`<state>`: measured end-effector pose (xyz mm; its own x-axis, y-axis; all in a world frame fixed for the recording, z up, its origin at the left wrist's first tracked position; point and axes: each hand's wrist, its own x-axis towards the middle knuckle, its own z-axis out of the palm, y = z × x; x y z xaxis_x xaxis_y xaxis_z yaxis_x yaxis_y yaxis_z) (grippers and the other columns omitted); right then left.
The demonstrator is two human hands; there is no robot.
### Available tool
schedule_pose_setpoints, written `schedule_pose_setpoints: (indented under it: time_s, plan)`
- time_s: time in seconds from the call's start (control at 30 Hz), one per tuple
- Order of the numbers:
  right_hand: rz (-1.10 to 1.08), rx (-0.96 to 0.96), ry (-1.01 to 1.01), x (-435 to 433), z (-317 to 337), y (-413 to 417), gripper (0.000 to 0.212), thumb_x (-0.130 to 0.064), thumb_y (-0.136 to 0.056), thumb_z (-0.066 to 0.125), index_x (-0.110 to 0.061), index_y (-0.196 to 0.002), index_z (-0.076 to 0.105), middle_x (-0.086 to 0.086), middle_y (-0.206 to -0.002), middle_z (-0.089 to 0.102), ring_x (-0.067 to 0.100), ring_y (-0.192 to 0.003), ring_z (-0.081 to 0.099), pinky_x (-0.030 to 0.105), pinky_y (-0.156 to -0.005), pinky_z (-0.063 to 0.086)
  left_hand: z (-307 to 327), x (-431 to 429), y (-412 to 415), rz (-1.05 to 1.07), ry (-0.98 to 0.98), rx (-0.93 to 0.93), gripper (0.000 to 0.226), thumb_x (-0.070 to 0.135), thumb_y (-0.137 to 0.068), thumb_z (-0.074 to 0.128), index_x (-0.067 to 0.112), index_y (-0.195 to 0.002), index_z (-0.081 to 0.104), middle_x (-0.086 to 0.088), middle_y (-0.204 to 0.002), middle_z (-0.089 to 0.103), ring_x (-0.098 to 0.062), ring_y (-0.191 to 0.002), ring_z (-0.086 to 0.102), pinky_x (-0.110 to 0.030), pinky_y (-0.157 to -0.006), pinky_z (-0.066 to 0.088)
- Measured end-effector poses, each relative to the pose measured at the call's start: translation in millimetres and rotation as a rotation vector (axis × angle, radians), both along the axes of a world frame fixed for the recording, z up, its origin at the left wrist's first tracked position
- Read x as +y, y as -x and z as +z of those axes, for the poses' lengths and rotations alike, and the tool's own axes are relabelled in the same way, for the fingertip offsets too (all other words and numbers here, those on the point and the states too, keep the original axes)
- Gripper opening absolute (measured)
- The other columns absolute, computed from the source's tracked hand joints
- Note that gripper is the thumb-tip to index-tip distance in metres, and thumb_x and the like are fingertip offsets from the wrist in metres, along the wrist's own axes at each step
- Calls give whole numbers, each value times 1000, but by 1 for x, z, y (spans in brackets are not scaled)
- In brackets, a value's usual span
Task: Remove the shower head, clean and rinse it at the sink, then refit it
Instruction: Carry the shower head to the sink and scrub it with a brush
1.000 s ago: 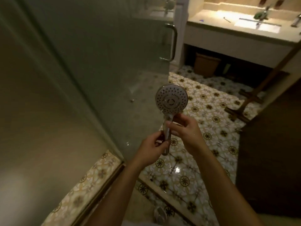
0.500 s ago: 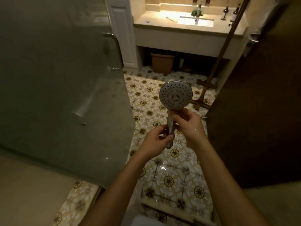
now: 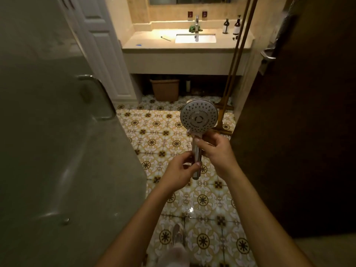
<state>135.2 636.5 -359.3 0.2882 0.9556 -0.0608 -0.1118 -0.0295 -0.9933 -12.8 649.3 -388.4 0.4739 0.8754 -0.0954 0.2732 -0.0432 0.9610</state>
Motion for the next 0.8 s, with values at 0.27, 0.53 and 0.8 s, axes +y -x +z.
schedule_pose_setpoints:
  time_s: [0.27, 0.53, 0.8]
  plan:
    - [-5, 8, -6, 113, 5, 7, 27, -3, -95, 69, -27, -105, 75, -7, -108, 81, 14, -108, 75, 34, -88, 62, -6, 126, 7, -39, -1, 9, 26, 23, -96, 64, 19, -121, 69, 0, -109, 73, -16, -106, 68, -43, -91, 59]
    - [50, -36, -45, 184, 15, 2, 35, 7, -93, 67, -24, -111, 70, -4, -111, 78, 10, -105, 75, 29, -87, 60, 3, 205, 1, -48, -31, -24, 24, 18, -97, 65, 17, -120, 70, -3, -108, 74, -18, -105, 69, -49, -91, 59]
    - [60, -74, 16, 242, 6, -32, 49, 9, -89, 69, -19, -129, 63, 0, -127, 72, 17, -118, 71, 34, -100, 58, -5, 265, -31, -62, -49, -44, 24, 19, -97, 65, 19, -121, 69, -3, -107, 75, -20, -104, 70, -50, -93, 58]
